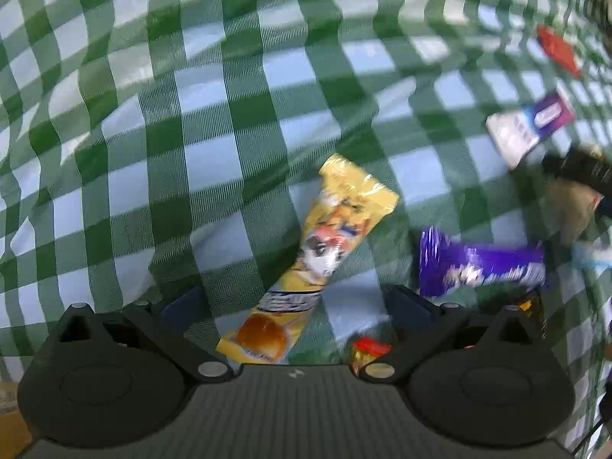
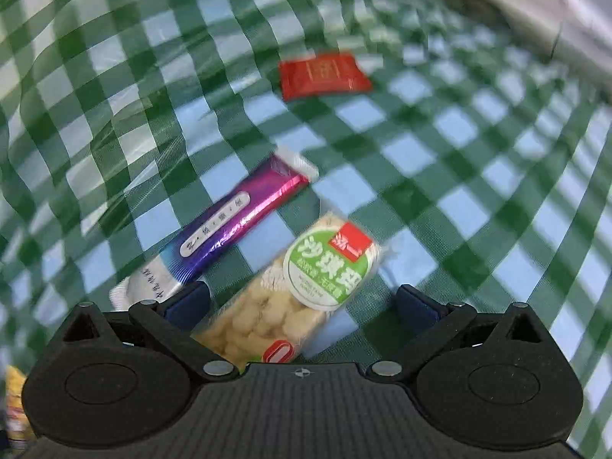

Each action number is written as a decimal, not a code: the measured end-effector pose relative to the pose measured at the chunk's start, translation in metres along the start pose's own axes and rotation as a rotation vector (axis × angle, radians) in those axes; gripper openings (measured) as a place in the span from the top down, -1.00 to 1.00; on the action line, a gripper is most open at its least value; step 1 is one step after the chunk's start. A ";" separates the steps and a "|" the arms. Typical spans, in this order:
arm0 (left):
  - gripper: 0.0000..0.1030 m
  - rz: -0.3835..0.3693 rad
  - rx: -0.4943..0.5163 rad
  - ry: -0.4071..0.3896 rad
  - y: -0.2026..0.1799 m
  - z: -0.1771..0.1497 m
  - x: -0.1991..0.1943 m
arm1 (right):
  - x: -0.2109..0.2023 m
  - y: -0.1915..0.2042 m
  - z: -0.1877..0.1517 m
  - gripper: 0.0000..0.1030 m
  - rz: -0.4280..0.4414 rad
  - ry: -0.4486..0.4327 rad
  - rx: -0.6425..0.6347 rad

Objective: Organize snacks
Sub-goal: 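Grasp the yellow wafer stick with the left tool while the right tool grasps the green peanut bar, then carry both snacks over the box and open both tools to drop them, then lift both tools back up from the box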

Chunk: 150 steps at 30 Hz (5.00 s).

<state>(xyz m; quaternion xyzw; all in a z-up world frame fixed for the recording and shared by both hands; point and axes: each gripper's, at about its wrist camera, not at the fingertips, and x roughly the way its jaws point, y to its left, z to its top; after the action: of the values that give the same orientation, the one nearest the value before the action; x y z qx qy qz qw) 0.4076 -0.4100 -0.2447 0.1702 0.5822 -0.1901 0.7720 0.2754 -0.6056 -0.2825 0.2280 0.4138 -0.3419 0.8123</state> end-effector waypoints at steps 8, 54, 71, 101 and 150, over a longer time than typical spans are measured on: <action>0.79 -0.003 0.084 -0.121 -0.010 -0.007 -0.047 | -0.024 -0.001 -0.003 0.26 0.068 -0.016 -0.068; 0.79 -0.102 -0.408 -0.634 0.184 -0.470 -0.471 | -0.582 -0.001 -0.269 0.26 0.658 -0.446 -0.326; 0.79 -0.131 -0.428 -0.614 0.193 -0.468 -0.456 | -0.585 0.017 -0.273 0.26 0.674 -0.438 -0.388; 0.79 -0.087 -0.456 -0.358 0.250 -0.375 -0.320 | -0.452 0.165 -0.265 0.26 0.660 -0.140 -0.582; -0.99 0.162 -0.427 -0.400 0.214 -0.439 -0.355 | -0.468 0.136 -0.314 -0.90 0.621 -0.112 -0.610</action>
<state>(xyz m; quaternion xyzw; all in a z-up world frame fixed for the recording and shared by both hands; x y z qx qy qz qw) 0.0581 0.0223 -0.0099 0.0091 0.4299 -0.0308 0.9023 0.0163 -0.1388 -0.0563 0.0725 0.3630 0.0447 0.9279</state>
